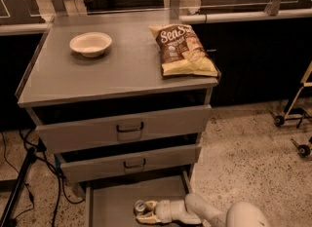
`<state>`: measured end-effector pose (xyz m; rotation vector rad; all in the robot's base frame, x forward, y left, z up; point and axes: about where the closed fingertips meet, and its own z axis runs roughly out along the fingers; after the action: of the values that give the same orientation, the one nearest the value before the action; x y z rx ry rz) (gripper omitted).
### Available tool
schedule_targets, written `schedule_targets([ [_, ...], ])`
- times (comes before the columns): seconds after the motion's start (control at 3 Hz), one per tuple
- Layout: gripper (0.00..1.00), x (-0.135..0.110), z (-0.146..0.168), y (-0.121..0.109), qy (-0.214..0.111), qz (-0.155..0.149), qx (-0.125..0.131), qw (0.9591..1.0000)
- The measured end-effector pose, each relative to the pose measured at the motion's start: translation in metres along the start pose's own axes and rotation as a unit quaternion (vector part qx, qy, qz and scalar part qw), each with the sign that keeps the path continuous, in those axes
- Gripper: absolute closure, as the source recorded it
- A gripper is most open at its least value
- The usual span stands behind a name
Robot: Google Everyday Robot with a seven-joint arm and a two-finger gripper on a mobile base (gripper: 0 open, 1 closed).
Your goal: Pick redbull can from bottom drawer and place on counter
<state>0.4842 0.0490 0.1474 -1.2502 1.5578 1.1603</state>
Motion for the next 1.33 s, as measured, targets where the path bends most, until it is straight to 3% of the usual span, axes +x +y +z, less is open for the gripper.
schedule_targets([
  [0.33,1.00,-0.012,-0.003,0.000,0.001,-0.001,0.012,0.9999],
  [0.67,1.00,-0.041,-0.013,-0.004,-0.001,-0.018,0.031,0.9994],
  [1.33,1.00,-0.121,-0.034,-0.006,-0.005,-0.061,0.049,0.9969],
])
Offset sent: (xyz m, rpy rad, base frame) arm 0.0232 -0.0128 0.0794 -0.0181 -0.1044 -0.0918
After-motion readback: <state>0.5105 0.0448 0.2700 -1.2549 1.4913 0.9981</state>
